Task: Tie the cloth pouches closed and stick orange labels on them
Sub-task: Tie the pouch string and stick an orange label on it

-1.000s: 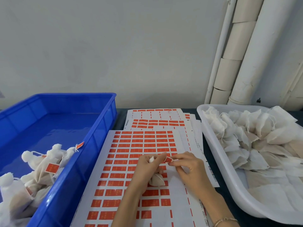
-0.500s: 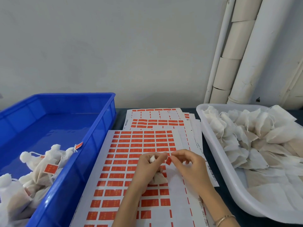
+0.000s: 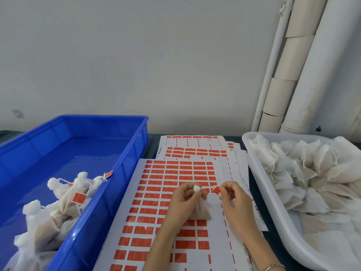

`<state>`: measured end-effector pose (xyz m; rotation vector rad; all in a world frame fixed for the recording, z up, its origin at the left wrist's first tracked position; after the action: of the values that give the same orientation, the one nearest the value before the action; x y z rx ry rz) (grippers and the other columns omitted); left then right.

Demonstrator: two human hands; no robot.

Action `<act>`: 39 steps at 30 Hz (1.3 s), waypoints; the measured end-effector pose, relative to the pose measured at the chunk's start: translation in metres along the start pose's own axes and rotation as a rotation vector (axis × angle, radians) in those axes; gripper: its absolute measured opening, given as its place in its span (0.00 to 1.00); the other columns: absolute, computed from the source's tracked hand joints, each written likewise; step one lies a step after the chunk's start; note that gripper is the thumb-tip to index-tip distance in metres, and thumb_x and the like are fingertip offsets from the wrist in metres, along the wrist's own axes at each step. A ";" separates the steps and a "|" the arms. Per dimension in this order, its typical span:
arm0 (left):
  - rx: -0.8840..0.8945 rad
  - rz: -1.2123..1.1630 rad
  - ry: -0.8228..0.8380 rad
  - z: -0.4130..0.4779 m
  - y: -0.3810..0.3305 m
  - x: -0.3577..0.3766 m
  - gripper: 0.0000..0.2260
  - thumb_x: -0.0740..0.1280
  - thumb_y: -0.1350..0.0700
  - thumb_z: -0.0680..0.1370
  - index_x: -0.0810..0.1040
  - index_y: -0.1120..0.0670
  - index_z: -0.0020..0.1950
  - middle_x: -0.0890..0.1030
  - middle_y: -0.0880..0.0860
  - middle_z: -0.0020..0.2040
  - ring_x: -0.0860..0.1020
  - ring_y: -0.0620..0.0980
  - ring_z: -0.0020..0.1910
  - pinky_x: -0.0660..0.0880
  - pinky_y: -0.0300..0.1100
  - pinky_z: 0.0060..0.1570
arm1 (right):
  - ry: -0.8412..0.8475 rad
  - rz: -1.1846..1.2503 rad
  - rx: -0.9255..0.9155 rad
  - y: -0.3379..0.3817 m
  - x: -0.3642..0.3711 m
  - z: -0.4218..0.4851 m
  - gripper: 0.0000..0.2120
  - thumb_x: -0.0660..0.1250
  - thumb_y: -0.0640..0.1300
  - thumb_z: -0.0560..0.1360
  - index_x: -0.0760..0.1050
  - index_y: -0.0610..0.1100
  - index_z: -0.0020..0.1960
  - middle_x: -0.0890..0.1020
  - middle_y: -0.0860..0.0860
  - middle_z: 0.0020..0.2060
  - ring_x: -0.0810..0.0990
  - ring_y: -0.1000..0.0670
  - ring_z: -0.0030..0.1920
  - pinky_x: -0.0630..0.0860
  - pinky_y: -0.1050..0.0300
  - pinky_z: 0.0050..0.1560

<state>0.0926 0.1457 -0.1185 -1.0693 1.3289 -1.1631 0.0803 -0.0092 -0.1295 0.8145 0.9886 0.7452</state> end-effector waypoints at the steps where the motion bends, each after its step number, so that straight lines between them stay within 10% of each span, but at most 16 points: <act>1: -0.006 0.025 -0.051 -0.001 -0.001 0.002 0.07 0.68 0.50 0.77 0.78 0.47 0.54 0.84 0.42 0.46 0.81 0.41 0.49 0.76 0.31 0.47 | 0.005 0.006 -0.003 0.002 0.000 -0.001 0.03 0.67 0.46 0.76 0.73 0.50 0.49 0.80 0.57 0.46 0.80 0.56 0.46 0.72 0.72 0.45; 11: 0.175 0.233 -0.220 -0.041 -0.046 -0.025 0.01 0.70 0.50 0.75 0.80 0.43 0.46 0.81 0.38 0.40 0.80 0.35 0.40 0.72 0.23 0.33 | 0.062 0.052 -0.138 0.048 -0.004 -0.019 0.10 0.71 0.44 0.73 0.80 0.52 0.53 0.83 0.58 0.48 0.82 0.57 0.46 0.75 0.74 0.47; 19: 0.410 0.531 -0.293 -0.084 -0.146 -0.107 0.03 0.70 0.55 0.75 0.82 0.50 0.48 0.83 0.45 0.42 0.81 0.41 0.41 0.77 0.33 0.43 | 0.195 0.307 -0.366 0.168 0.015 -0.028 0.07 0.69 0.53 0.69 0.79 0.57 0.47 0.81 0.66 0.41 0.81 0.64 0.44 0.75 0.75 0.42; 30: 0.254 0.697 -0.345 -0.079 -0.152 -0.232 0.03 0.71 0.61 0.73 0.82 0.55 0.45 0.83 0.46 0.42 0.82 0.43 0.41 0.74 0.27 0.38 | 0.503 0.339 -0.345 0.242 0.127 -0.020 0.09 0.69 0.45 0.76 0.81 0.43 0.54 0.85 0.49 0.47 0.81 0.62 0.40 0.74 0.75 0.40; 34: 0.180 0.648 -0.331 -0.066 -0.121 -0.245 0.04 0.71 0.59 0.75 0.82 0.56 0.49 0.83 0.49 0.45 0.82 0.45 0.46 0.78 0.37 0.41 | 0.658 0.103 -0.352 0.229 0.150 -0.018 0.15 0.58 0.40 0.81 0.77 0.48 0.63 0.82 0.49 0.54 0.79 0.51 0.56 0.74 0.67 0.54; 36: 0.171 0.666 -0.326 -0.058 -0.113 -0.245 0.03 0.70 0.59 0.76 0.81 0.56 0.49 0.82 0.50 0.46 0.81 0.45 0.46 0.75 0.33 0.38 | 0.661 0.021 -0.318 0.226 0.158 -0.018 0.17 0.55 0.37 0.80 0.75 0.48 0.64 0.82 0.48 0.55 0.77 0.47 0.60 0.58 0.48 0.74; 39: 0.109 0.759 -0.267 -0.048 -0.104 -0.242 0.04 0.68 0.61 0.76 0.80 0.56 0.50 0.82 0.52 0.48 0.79 0.46 0.46 0.75 0.35 0.40 | 0.610 -0.204 -0.376 0.223 0.165 -0.016 0.14 0.55 0.40 0.80 0.77 0.46 0.59 0.83 0.46 0.49 0.77 0.46 0.57 0.33 0.43 0.74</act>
<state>0.0635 0.3742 0.0178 -0.5262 1.2692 -0.4959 0.0888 0.2426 -0.0121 0.1453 1.3914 0.9883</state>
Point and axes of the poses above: each hand's wrist, its own z-axis towards the middle knuckle, its own x-axis out of the palm, y = z × x, the point moved 1 cm from there along z, towards the middle knuckle
